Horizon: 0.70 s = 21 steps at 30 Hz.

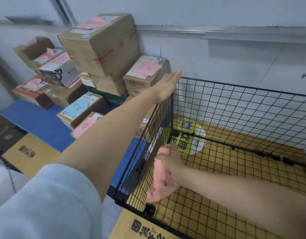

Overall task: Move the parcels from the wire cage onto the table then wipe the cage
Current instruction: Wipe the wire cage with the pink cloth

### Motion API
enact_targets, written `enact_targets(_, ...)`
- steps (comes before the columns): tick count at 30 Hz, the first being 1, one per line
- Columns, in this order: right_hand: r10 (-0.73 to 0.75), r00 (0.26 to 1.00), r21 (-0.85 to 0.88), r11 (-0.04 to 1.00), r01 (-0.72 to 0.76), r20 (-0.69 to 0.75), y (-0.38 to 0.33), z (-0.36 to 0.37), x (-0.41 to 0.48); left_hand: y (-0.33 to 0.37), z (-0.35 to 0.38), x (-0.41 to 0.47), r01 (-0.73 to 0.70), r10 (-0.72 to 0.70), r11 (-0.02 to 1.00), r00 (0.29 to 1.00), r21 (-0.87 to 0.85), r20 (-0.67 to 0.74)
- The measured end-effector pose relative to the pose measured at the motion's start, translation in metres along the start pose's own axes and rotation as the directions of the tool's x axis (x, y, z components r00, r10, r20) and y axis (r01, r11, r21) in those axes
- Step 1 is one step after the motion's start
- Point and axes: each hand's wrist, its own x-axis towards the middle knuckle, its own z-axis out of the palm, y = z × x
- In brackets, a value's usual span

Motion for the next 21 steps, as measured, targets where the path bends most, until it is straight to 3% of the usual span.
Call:
enact_targets(7, -0.227, 0.974, 0.18, 0.959, 0.22, 0.017, -0.062, -0.006, -0.047, 0.001, 0.0, -0.003, 0.02, -0.02, 0.999, 1.0, 0.034, -0.002)
enact_targets(11, -0.447, 0.894, 0.298, 0.857, 0.421, 0.02, -0.096, -0.012, -0.072, 0.0, 0.002, -0.003, 0.03, -0.029, 0.999, 0.999, 0.043, -0.031)
enact_targets(17, -0.698, 0.709, 0.128, 0.716, 0.687, 0.099, -0.088, -0.012, -0.087, -0.004, 0.002, 0.003, 0.018, -0.017, 0.999, 0.999, 0.038, -0.027)
enact_targets(21, -0.67, 0.716, 0.027, 0.734, 0.679, 0.197, -0.049, -0.005, -0.083, -0.007, 0.001, 0.004, 0.005, -0.005, 0.999, 1.0, 0.032, -0.006)
